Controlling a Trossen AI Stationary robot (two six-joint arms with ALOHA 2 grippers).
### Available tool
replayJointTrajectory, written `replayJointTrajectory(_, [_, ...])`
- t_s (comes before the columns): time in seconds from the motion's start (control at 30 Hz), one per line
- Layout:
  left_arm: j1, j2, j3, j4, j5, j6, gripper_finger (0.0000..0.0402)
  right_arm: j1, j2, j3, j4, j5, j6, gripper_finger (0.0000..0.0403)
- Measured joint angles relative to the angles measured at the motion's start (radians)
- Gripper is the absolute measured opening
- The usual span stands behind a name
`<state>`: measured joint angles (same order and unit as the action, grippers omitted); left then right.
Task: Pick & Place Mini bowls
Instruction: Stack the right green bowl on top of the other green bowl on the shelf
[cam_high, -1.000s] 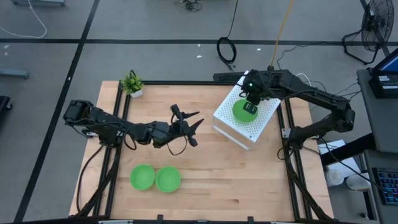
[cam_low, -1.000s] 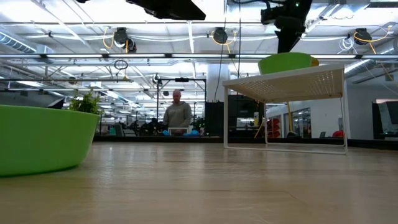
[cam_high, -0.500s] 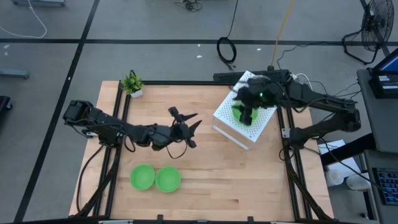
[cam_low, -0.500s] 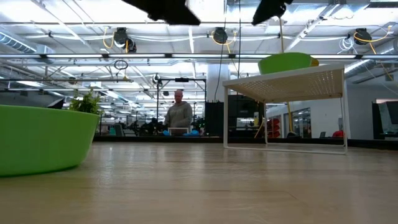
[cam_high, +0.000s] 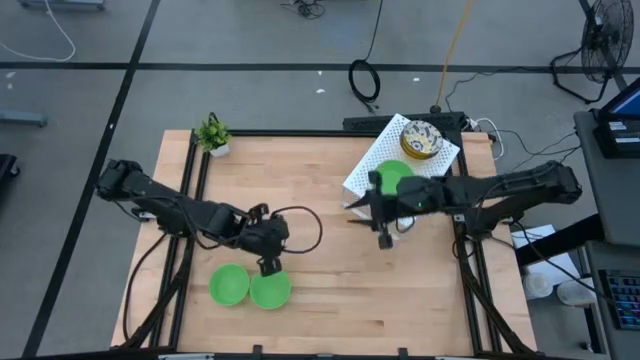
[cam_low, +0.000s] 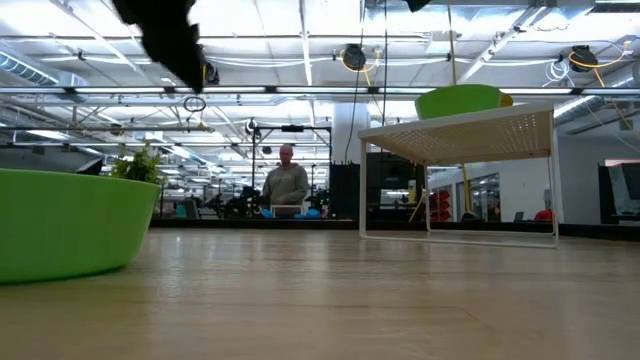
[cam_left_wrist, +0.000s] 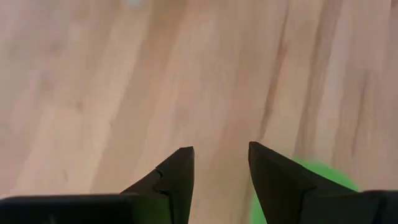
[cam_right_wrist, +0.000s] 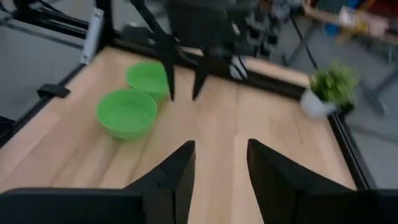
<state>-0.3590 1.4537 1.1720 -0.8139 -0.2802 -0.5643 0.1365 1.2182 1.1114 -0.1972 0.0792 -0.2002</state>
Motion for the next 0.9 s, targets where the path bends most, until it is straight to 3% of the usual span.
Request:
replayJointTrajectory(0.13, [-0.021,-0.002,-0.044,-0.085,0.046,-0.062,0.0157,0.045,0.0,-0.125,0.187,0.001,-0.044,0.0132])
replayJointTrajectory(0.3, [-0.025,-0.001,-0.128,-0.074,0.151,-0.124,0.0157,0.076,0.002,-0.241,0.37,0.002,-0.104,0.0131])
replayJointTrajectory(0.57, [-0.036,0.0,-0.325,0.173,0.317,-0.156,0.0157,0.122,-0.032,-0.241,0.382,0.002,-0.103,0.013])
replayJointTrajectory(0.9, [-0.062,0.0,-0.404,0.268,0.303,-0.148,0.0157,0.143,-0.033,-0.241,0.38,0.002,-0.117,0.013])
